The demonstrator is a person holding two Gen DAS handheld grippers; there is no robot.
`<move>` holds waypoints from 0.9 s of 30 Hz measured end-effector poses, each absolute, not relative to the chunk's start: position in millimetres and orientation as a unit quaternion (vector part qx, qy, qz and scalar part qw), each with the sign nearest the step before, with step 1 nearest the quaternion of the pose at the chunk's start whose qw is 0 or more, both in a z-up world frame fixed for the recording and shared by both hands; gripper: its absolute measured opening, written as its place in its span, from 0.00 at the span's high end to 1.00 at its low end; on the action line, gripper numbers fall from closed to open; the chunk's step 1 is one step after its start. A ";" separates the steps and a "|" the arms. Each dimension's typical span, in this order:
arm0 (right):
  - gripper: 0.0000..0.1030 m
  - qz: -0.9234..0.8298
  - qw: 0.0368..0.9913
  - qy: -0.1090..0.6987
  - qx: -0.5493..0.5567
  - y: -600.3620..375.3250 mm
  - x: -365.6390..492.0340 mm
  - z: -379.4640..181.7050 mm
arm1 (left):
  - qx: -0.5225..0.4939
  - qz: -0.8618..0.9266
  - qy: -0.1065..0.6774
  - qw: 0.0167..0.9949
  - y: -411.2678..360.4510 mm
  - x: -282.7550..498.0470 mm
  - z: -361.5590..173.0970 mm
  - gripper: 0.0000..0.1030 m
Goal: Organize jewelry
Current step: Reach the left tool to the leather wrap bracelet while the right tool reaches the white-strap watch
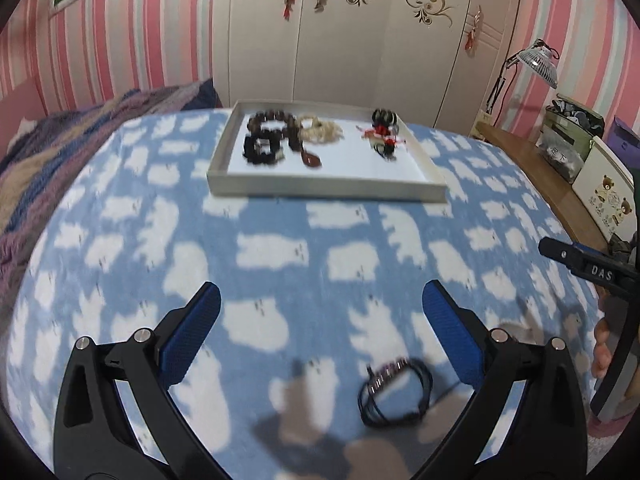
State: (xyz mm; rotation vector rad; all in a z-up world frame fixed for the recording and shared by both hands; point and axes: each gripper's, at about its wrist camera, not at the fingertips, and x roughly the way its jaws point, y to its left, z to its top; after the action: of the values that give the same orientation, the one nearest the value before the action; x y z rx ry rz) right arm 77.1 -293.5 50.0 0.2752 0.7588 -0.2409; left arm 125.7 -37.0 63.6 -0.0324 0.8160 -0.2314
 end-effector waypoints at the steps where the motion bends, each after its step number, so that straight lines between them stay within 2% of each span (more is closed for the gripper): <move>1: 0.06 -0.118 0.912 0.370 0.130 -291.4 72.3 47.0 | -0.014 -0.115 0.399 0.909 -38.4 120.9 59.9 0.03; 11: 0.06 -0.106 0.897 0.418 0.093 -273.9 48.8 20.4 | 0.030 -0.143 0.437 0.888 -58.4 90.8 30.9 0.03; 20: 0.06 -0.114 0.884 0.443 0.091 -281.6 46.9 17.6 | 0.022 -0.143 0.466 0.873 -62.2 94.5 25.7 0.03; 27: 0.06 -0.116 0.877 0.460 0.078 -284.4 50.2 12.3 | 0.033 -0.129 0.481 0.866 -68.3 98.6 15.8 0.09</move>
State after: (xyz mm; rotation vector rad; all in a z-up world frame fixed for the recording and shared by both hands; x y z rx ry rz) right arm 50.2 -284.4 12.3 0.1619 0.9603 -0.2421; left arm 98.6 -68.3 15.8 0.0692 1.0081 -0.2703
